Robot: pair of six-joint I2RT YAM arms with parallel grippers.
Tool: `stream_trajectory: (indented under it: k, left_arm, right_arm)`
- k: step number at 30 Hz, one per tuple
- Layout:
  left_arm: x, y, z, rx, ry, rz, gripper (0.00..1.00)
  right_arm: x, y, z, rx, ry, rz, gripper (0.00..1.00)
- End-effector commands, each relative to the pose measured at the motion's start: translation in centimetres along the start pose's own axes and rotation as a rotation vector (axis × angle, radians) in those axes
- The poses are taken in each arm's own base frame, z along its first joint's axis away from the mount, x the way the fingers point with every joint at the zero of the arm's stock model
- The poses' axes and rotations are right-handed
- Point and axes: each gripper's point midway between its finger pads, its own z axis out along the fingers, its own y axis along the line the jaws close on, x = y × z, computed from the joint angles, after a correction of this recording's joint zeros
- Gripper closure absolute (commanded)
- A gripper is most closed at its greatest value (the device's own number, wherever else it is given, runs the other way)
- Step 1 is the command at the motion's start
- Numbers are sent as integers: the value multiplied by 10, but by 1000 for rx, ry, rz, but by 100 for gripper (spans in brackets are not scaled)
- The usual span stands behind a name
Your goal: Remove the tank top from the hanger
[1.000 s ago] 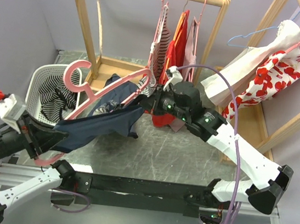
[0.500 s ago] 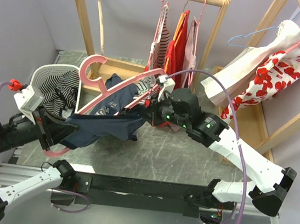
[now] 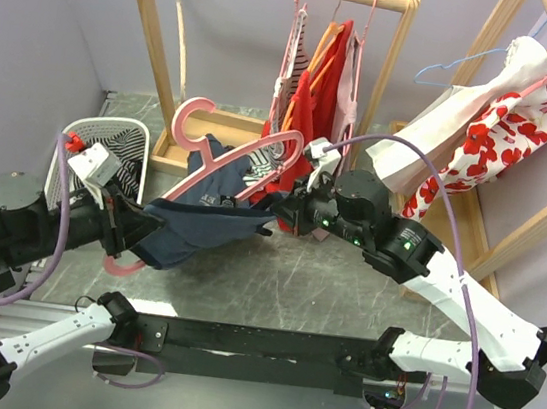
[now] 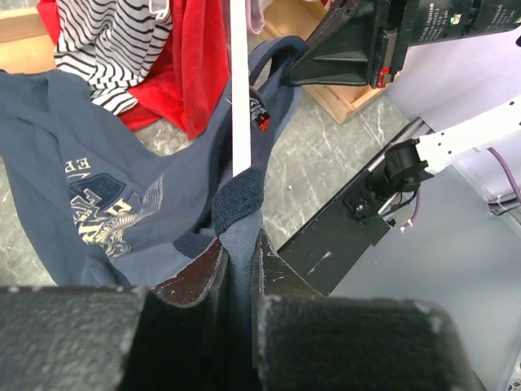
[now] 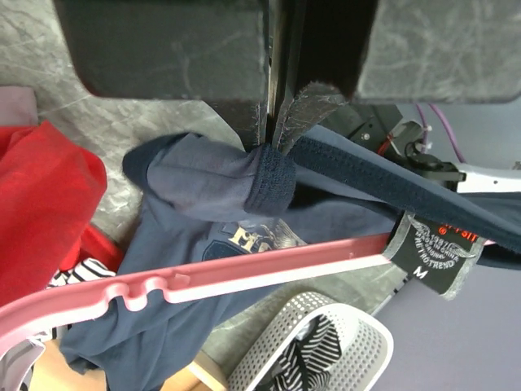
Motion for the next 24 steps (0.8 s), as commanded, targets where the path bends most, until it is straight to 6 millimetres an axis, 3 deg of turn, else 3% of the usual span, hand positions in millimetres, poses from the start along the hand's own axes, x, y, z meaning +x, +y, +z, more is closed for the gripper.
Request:
stream_trajectory:
  k: [1,6,14,17,19,20,24]
  left_arm:
    - [-25,-8,-3,36,-117,12,99]
    - [-34,-14,-12,44,-153,-18,99]
    - [-27,-16,8,78,-124,-66,99]
    - [-31,-17,5,74,-127,-66,99]
    - [-31,-20,0,82,-123,-58,99]
    - [-33,-21,-3,88,-129,-52,99]
    - [-16,-24,6,122,-61,-46,99]
  right_arm:
    - [8,-2,0,-11,33,-57,99]
    - [9,6,-2,-39,96,-77,97]
    - [22,5,-9,-47,157,-100,95]
    - [20,12,-12,-78,155,-70,91]
    - [15,23,-15,-119,135,-28,76]
    - [12,24,-16,-116,120,-12,62]
    - [-28,15,-30,-16,-49,41,42]
